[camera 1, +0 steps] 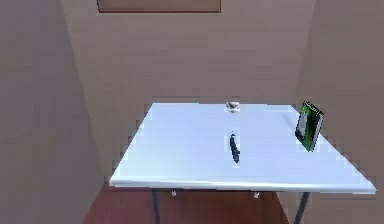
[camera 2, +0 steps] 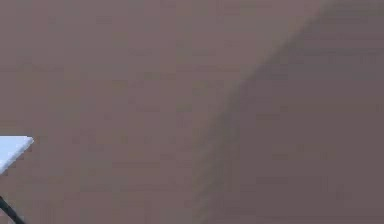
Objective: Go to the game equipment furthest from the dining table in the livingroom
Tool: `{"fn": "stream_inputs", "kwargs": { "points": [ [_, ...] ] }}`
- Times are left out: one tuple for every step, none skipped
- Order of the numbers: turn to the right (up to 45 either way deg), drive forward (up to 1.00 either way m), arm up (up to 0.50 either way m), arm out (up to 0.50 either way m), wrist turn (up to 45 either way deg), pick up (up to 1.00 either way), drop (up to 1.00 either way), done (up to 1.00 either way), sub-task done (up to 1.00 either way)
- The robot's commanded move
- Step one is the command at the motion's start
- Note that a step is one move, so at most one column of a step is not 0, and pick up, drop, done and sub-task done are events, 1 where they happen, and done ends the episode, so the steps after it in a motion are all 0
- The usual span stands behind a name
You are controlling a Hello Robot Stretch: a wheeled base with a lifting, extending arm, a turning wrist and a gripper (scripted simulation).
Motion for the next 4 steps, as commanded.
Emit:
{"fn": "stream_inputs", "kwargs": {
  "points": [
    [-45.0, 0.00, 0.00, 0.00, 0.0, 0.00, 0.00, 0.00, 0.00],
    [-45.0, 0.00, 0.00, 0.00, 0.0, 0.00, 0.00, 0.00, 0.00],
    [-45.0, 0.00, 0.00, 0.00, 0.0, 0.00, 0.00, 0.00, 0.00],
    [-39.0, 0.00, 0.00, 0.00, 0.0, 0.00, 0.00, 0.00, 0.00]
  ]
}}
